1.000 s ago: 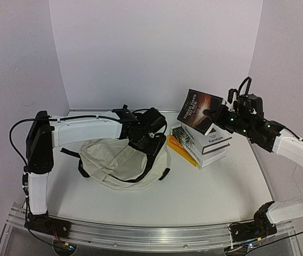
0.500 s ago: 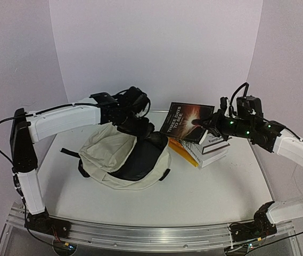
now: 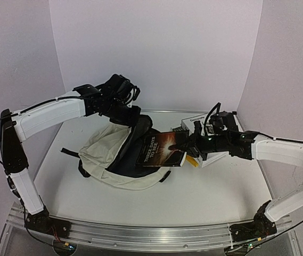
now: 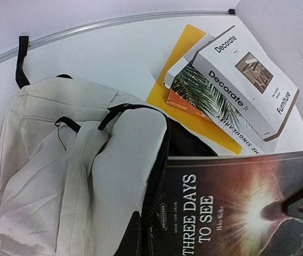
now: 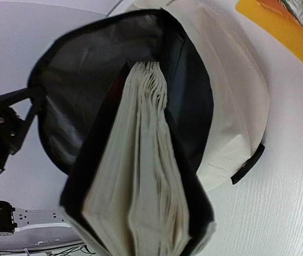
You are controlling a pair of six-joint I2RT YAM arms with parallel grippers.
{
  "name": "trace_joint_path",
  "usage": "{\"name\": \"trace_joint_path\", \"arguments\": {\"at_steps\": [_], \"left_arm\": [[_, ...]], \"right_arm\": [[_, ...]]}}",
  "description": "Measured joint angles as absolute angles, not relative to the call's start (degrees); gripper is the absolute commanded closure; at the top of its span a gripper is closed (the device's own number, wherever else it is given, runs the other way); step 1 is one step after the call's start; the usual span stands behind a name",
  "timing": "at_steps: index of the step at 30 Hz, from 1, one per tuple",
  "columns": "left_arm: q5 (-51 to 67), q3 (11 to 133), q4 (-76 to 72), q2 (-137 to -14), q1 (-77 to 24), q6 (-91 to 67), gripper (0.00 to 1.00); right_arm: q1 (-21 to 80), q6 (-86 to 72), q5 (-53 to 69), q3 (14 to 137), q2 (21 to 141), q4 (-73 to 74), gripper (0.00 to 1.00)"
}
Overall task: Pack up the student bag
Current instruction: Place the book in the student bag.
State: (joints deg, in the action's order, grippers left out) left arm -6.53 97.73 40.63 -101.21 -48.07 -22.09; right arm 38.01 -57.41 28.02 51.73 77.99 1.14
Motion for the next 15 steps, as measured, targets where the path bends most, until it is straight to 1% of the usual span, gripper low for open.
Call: {"name": "trace_joint_path", "arguments": {"at_steps": [5,15], "left_arm": [[-4.1,96.6,38.1,-100.5,-48.1,-20.9,1.0],[4.0,93.4,34.1,-96.9,-48.1,-18.2,1.0]], "right_arm": [[39.7,-61.3,27.7,50.4,82.4,-1.2,1.0],[39.9,-69.5,24.3,48.1,87.6,-11.2,1.0]]}}
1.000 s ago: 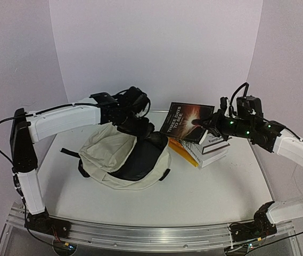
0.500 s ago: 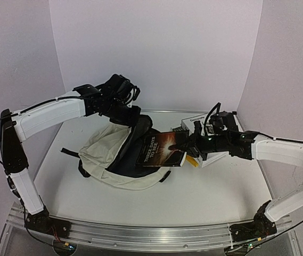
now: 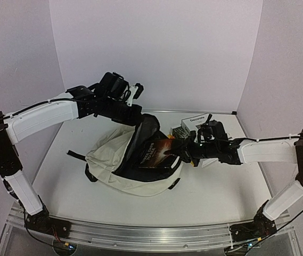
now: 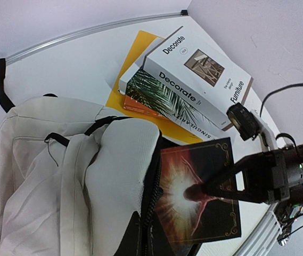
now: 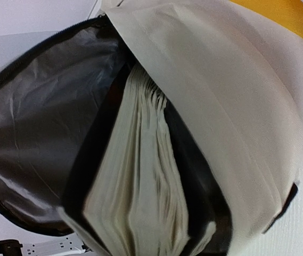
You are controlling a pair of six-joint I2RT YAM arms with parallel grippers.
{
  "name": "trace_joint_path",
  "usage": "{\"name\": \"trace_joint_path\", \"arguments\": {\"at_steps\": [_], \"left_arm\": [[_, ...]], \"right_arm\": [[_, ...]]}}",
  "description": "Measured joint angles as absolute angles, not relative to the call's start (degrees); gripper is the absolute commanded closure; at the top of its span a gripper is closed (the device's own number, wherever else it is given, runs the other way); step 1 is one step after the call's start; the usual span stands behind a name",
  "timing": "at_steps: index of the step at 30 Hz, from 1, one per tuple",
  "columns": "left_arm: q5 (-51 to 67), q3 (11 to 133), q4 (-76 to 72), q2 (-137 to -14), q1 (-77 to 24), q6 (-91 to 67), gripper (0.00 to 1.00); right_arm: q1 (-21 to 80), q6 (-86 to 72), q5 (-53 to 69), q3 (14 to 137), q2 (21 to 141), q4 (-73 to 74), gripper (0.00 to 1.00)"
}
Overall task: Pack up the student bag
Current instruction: Place the book in the student bag.
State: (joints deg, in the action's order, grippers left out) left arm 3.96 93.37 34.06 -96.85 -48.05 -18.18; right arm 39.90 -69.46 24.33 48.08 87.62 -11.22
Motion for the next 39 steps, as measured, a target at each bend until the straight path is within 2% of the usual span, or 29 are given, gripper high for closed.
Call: {"name": "trace_joint_path", "arguments": {"at_steps": [12,25,30,39], "left_arm": [[6.5,92.2,32.3,-94.6,-48.1,-16.4,1.0],[8.1,92.1,31.8,-94.6,-48.1,-17.4,1.0],[9.5,92.1,30.6,-95.2,-48.1,-18.6,1.0],[10.5,92.1,29.5,-96.2,-46.9,-21.8,1.0]], "right_arm": [[40.0,-76.6,22.0,46.8,92.4,-25.0,1.0],[43.1,-74.6,17.8,55.2,107.8,-29.9,1.0],[45.2,-72.4,14.6,62.1,113.9,-30.0,0.88],[47.6,-67.7,9.3,68.9,120.7,-27.0,0.55]]}}
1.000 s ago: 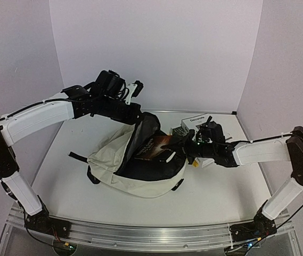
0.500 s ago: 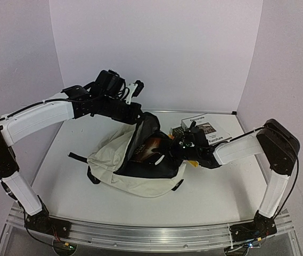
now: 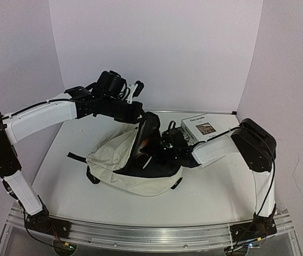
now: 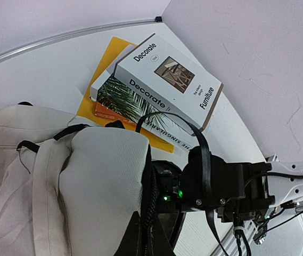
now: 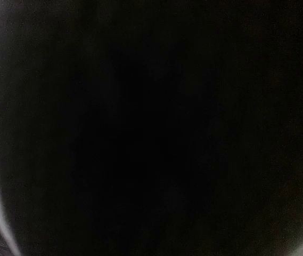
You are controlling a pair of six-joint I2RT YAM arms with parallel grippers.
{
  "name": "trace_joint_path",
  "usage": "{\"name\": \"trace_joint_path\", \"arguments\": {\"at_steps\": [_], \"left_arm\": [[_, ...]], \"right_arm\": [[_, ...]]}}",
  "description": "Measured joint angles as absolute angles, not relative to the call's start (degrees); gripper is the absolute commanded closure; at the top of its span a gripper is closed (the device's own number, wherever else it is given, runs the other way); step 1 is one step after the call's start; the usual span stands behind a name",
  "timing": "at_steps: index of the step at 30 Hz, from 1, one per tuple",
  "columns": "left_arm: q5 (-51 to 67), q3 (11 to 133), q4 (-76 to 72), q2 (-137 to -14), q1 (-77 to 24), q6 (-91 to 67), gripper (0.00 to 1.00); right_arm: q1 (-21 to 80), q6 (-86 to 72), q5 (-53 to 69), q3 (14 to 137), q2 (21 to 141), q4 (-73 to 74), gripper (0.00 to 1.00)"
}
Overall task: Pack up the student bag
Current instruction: Place the book in the student bag.
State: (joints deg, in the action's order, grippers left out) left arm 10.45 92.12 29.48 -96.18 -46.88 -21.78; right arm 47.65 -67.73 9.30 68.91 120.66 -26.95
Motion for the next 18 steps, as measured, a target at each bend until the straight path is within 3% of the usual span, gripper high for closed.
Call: {"name": "trace_joint_path", "arguments": {"at_steps": [8,18], "left_arm": [[14.7,87.2,26.5,-96.1,-38.8,-26.0,1.0],[19.7,79.8,23.2,-96.1,-29.3,-29.4,1.0]], "right_arm": [[48.3,-61.4,5.8,68.7,116.3,-18.9,0.31],[48.3,-53.6,5.7,63.3,96.9,-10.5,0.08]]}}
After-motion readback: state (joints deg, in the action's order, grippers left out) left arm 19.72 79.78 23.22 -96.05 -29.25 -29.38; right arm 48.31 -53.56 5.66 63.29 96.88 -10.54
